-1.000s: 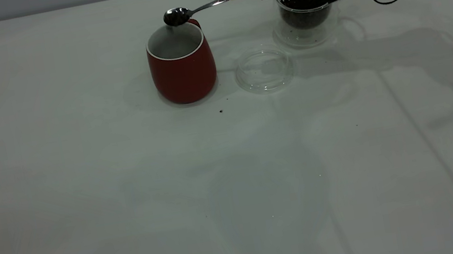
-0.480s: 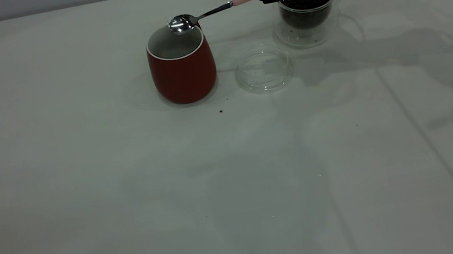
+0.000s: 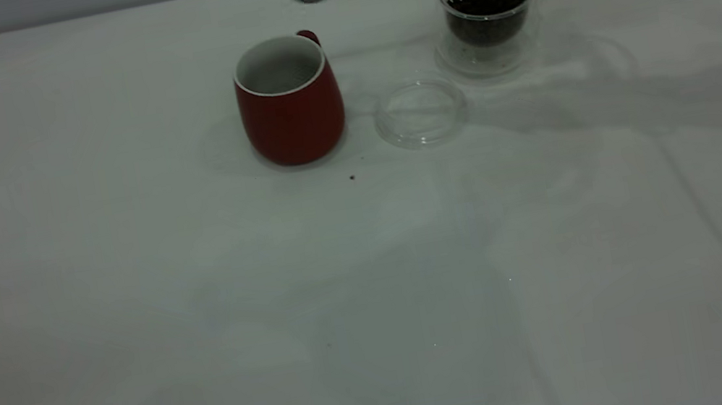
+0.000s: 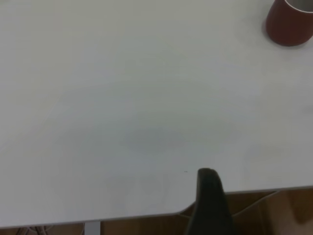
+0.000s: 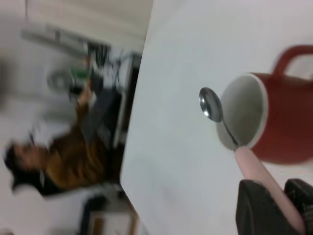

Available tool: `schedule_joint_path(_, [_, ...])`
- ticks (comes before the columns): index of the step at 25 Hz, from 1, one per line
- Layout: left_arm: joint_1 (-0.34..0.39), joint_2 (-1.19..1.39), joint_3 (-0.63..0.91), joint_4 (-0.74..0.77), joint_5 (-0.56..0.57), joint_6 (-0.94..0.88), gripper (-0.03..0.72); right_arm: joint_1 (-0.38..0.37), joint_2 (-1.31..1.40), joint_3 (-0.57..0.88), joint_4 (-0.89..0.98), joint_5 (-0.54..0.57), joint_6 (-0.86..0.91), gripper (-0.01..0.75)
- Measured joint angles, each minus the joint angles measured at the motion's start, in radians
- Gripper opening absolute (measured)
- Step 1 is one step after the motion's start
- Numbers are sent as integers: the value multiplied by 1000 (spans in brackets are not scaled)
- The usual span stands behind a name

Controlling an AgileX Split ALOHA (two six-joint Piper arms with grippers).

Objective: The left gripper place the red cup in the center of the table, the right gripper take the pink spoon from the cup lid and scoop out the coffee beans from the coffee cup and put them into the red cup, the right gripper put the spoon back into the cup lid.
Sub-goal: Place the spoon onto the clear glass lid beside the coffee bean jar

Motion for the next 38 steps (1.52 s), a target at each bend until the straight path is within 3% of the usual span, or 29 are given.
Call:
schedule_joint_path(4, [0,0,0,0,0,0,588,-55,-17,157,60,-30,-14,110])
schedule_joint_path(10, [0,0,0,0,0,0,588,-81,-16,261,82,-198,-5,110])
schedule_joint_path(19, [0,0,0,0,0,0,588,-81,56,175,78,-254,52,110])
schedule_joint_path(29, [0,0,0,0,0,0,588,-54,167,34,26,-202,100,110])
schedule_joint_path(38, [0,0,0,0,0,0,588,-19,203,5,62,-188,86,110])
